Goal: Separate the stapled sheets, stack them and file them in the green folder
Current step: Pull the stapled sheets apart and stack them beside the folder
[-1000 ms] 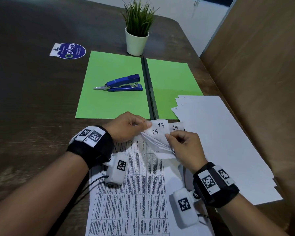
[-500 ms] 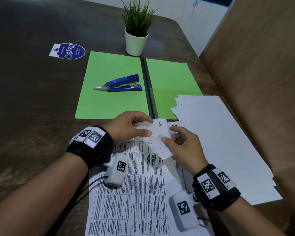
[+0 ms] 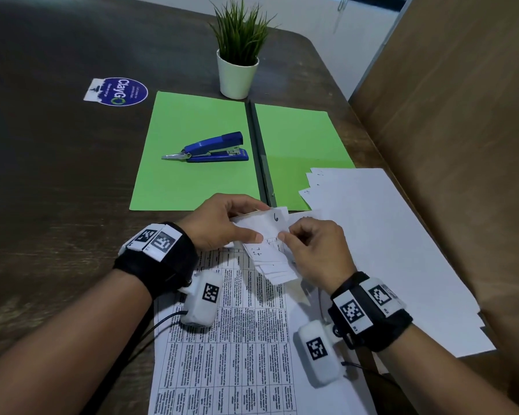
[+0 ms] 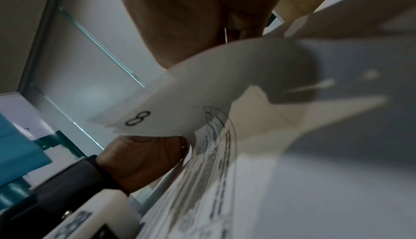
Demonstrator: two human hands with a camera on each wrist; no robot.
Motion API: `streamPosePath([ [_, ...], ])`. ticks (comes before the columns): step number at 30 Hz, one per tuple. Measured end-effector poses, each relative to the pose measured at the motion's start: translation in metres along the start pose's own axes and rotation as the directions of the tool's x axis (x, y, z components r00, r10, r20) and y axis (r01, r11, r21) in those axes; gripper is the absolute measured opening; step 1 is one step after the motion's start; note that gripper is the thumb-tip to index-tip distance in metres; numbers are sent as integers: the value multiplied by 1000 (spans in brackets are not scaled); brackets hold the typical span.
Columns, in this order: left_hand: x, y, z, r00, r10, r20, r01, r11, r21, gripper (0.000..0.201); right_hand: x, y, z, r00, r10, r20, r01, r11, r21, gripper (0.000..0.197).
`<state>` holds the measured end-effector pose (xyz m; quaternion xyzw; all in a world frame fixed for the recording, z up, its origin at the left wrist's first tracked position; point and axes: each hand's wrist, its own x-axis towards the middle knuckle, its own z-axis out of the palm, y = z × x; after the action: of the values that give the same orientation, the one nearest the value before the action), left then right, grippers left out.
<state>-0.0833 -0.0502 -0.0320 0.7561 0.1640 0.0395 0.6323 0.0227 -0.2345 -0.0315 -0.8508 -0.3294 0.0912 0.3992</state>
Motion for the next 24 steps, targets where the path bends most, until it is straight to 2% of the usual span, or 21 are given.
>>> streamPosePath([
  [4, 1, 0, 0, 1000, 3, -8, -3, 1000, 9, 38, -10, 3, -2, 993, -121, -2, 121, 992, -34, 20],
  [7, 0, 1, -1, 1000, 3, -19, -2, 1000, 10, 41, -15, 4, -3, 979, -199, -46, 199, 980, 5, 12],
  [12, -1, 3, -2, 1000, -9, -20, 10, 999, 45, 42, -17, 1, -2, 974, -186, -127, 194, 979, 60, 13],
  [14, -1, 3, -2, 1000, -3, -6, 3, 999, 47, 38, -19, 0, -3, 963, -235, -132, 242, 969, 42, 16],
  [20, 1, 1, -2, 1000, 3, 21, -4, 998, 66, 21, -21, -1, -3, 928, -356, -109, 354, 934, -40, 6],
  [24, 1, 0, -2, 1000, -4, 20, 3, 999, 54, 17, -25, -6, -5, 941, -337, -24, 334, 939, -87, 9],
])
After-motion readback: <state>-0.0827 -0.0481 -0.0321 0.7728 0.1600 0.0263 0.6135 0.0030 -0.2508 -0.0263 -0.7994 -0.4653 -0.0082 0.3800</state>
